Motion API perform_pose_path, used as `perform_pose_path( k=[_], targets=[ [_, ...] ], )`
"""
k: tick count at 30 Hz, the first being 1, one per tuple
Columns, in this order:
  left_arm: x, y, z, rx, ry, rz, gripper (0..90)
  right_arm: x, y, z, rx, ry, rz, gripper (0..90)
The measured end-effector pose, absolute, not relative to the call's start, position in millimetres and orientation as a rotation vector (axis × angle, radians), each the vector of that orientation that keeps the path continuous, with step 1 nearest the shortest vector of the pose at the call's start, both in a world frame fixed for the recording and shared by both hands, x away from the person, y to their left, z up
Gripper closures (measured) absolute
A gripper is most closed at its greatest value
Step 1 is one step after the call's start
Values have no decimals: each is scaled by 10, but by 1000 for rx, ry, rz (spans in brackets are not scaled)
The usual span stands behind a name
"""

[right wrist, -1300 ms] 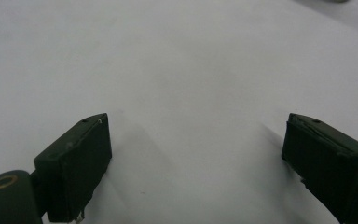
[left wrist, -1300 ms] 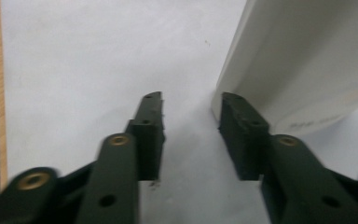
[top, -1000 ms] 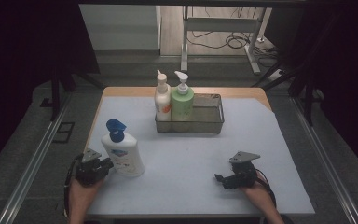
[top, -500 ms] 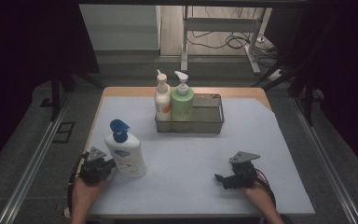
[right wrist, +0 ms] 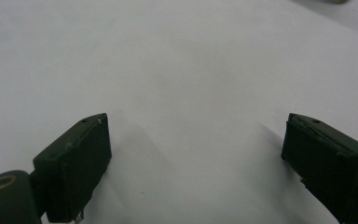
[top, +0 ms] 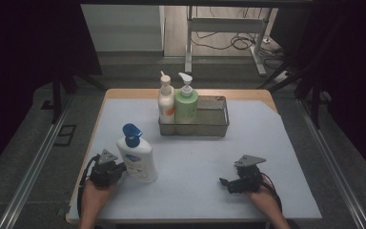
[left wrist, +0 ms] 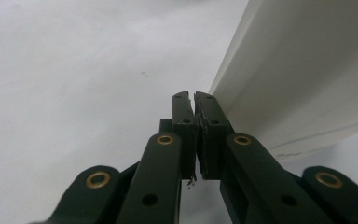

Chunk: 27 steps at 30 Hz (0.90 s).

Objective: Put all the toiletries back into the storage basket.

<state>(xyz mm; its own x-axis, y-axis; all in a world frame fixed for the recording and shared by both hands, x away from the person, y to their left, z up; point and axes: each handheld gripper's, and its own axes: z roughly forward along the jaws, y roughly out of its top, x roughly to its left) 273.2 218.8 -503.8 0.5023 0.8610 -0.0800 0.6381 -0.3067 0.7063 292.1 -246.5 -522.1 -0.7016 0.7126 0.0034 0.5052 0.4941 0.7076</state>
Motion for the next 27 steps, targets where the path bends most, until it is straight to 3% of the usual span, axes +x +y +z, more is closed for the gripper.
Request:
perform_pose_path(
  k=[27],
  targets=[
    [2809, 1520, -5024, 2140, 1081, 350, 889, 2920, -2467, -5220, 1027, 2454, 1017, 77]
  ],
)
